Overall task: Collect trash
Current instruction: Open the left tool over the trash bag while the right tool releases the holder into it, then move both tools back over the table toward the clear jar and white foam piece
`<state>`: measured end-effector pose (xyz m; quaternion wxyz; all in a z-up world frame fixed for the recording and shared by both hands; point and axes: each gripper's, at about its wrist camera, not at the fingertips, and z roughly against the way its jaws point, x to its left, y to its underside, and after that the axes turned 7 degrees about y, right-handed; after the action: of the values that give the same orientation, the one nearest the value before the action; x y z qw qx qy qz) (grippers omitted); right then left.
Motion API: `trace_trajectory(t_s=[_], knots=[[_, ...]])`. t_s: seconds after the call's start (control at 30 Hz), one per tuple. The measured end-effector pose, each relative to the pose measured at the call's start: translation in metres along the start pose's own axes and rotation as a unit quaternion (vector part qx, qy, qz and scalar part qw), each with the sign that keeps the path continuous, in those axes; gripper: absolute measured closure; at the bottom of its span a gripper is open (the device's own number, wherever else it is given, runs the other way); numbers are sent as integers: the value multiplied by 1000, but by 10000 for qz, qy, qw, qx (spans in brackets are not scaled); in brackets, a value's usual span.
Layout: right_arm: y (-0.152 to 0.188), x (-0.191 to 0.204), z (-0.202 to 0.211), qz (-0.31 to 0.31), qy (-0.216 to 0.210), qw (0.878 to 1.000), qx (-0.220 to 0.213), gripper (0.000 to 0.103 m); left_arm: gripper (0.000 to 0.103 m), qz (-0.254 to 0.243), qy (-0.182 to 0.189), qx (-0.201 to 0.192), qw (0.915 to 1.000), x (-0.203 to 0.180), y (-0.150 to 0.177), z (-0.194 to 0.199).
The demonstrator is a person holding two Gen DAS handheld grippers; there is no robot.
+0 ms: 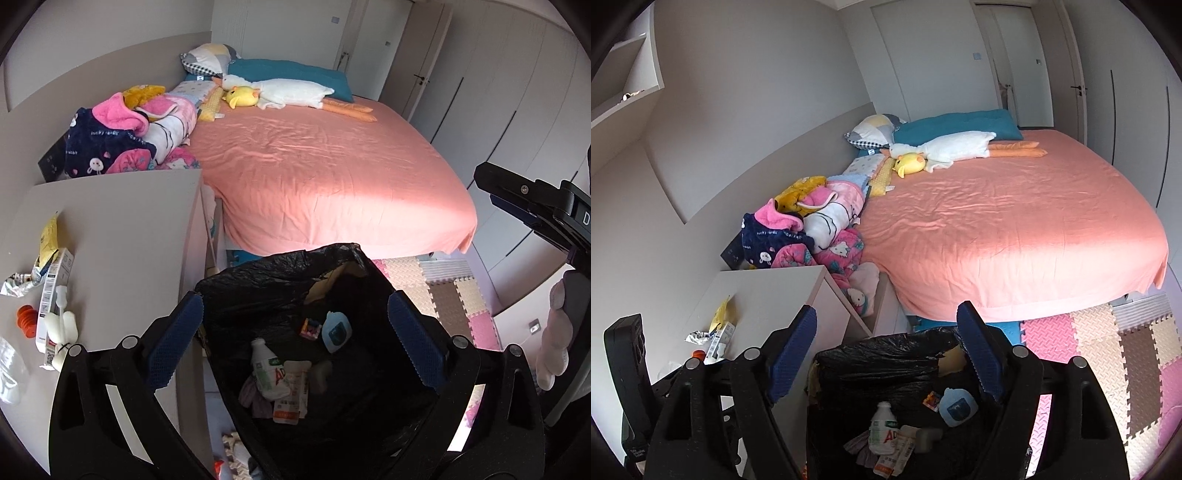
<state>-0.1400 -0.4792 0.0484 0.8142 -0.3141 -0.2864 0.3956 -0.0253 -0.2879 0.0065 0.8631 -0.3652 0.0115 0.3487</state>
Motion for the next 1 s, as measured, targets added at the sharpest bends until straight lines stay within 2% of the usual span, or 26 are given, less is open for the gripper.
trace_trajectory(t_s=[0.47, 1.0], knots=[[2, 15, -7, 100, -178, 9997, 117, 24, 6, 159, 29, 34, 9999, 8, 7, 5], [16, 79, -28, 496, -593, 9962, 402, 24, 6, 626, -516, -8, 9967, 58, 32, 34]])
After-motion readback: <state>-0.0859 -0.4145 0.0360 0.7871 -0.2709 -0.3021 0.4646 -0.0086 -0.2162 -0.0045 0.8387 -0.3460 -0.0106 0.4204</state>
